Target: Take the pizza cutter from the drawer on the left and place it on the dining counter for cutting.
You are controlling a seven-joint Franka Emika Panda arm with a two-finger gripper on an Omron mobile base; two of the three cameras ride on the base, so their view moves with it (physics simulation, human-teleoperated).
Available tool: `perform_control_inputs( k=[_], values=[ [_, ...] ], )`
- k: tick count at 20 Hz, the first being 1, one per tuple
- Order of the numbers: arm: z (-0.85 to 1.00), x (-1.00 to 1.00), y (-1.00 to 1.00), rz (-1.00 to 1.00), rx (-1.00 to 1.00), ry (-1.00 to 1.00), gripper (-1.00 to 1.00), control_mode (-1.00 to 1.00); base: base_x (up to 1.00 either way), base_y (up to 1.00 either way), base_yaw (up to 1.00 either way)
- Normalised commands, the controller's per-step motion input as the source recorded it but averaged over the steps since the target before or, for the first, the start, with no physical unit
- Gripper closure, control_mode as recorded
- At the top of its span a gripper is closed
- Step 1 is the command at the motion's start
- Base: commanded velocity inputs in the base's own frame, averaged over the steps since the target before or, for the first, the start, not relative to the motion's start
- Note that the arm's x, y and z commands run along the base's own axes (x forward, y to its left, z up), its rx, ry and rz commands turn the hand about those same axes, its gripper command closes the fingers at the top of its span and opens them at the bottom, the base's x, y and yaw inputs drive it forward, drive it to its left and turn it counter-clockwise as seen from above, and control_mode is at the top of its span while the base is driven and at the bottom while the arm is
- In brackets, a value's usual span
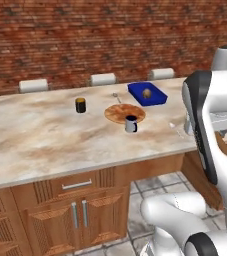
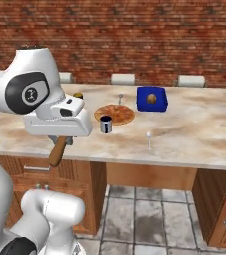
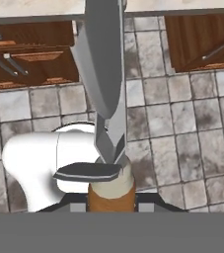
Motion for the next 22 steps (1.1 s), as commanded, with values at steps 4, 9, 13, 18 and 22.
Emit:
perform_control_inputs(
  k=[4, 9, 13, 18, 22],
  values=[
    [0.00, 0.00, 0.00, 0.00, 0.00, 0.00, 1.00, 1.00, 0.56, 0.00, 0.03],
    [0.00, 0.00, 0.00, 0.00, 0.00, 0.00, 1.00, 1.00, 0.50, 0.00, 0.09],
    [0.00, 0.00, 0.00, 0.00, 0.00, 0.00, 1.00, 1.00, 0.47, 0.00, 0.13],
    [0.00, 0.00, 0.00, 0.00, 0.00, 0.00, 1.00, 1.00, 0.44, 0.00, 0.13],
    [0.00, 0.00, 0.00, 0.00, 0.00, 0.00, 1.00, 1.00, 0.44, 0.01, 0.10]
  ],
)
